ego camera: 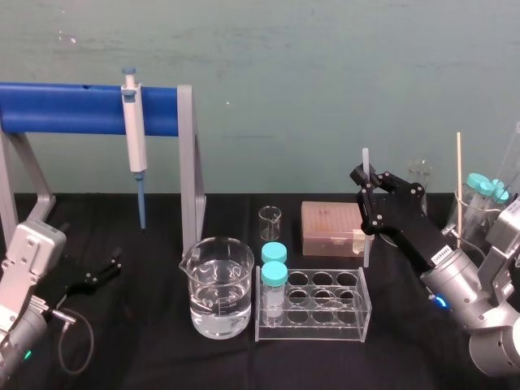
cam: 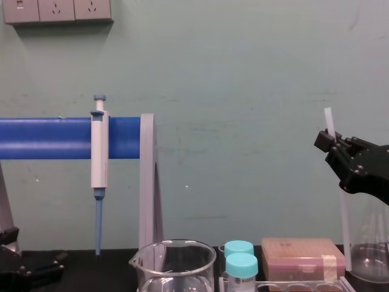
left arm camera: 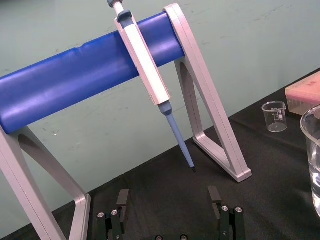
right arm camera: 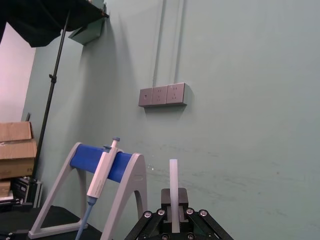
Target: Pick up the stirring rod with one hand, then place it down.
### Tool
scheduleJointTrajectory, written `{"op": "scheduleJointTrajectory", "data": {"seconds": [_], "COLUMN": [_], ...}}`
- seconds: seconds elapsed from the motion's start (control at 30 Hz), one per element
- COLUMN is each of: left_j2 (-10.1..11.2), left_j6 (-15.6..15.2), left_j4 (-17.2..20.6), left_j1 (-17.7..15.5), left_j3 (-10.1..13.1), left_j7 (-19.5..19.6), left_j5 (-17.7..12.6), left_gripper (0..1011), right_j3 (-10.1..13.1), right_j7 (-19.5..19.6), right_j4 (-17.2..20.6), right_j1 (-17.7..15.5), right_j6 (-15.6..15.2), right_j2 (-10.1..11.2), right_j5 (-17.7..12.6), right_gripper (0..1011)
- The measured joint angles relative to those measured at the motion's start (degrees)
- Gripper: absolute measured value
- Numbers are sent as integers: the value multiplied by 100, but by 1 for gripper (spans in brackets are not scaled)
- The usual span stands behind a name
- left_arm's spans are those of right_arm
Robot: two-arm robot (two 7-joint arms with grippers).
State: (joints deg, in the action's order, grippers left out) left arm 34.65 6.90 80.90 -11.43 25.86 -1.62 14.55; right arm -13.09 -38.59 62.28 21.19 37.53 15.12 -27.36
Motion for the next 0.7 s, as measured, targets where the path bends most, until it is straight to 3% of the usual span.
{"op": "scheduleJointTrajectory", "data": {"seconds": [0.7], "left_j2": [0], "left_j6": [0], "left_j4": [0], "left_j1": [0], "left_j3": [0], "left_j7": [0], "left_j5": [0], "left_gripper": [1000], "right_j3": [-51], "right_j7": [-456], "right_j4": [-46], "right_j1": [39], "right_j6": [-105], "right_j2": [-62], "right_j5": [-224], "right_gripper": [72]}}
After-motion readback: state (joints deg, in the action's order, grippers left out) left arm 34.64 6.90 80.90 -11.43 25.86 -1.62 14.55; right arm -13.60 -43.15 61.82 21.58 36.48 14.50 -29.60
